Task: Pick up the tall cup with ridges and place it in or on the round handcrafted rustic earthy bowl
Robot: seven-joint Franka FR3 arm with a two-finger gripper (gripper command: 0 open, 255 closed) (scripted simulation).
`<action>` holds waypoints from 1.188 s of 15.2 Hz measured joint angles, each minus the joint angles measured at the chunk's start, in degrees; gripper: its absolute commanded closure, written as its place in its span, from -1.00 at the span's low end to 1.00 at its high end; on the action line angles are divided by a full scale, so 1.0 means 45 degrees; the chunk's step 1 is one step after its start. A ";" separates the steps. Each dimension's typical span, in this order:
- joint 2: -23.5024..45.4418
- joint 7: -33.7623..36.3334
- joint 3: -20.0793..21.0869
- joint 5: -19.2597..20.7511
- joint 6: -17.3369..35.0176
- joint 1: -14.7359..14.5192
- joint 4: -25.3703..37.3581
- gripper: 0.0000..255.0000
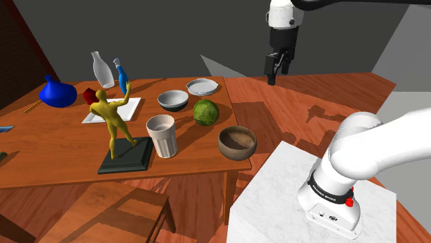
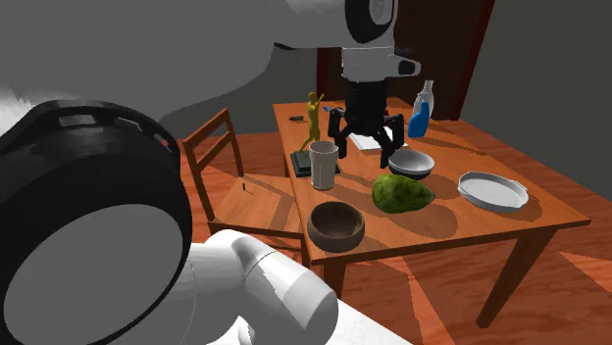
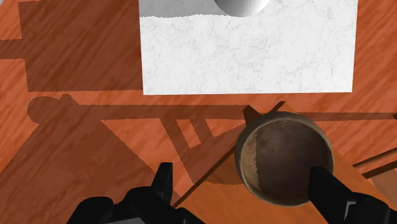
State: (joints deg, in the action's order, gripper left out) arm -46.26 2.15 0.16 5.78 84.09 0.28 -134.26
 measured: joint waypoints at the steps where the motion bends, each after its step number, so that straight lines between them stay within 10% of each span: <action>1: 0.0000 0.0000 0.0000 0.0000 0.0000 0.0000 0.0000 -1.00; 18: 0.6276 0.1697 0.1246 -0.1810 0.4598 -0.0852 0.1834 -1.00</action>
State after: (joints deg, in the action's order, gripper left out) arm -18.02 9.79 5.77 -2.37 104.78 -3.56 -126.01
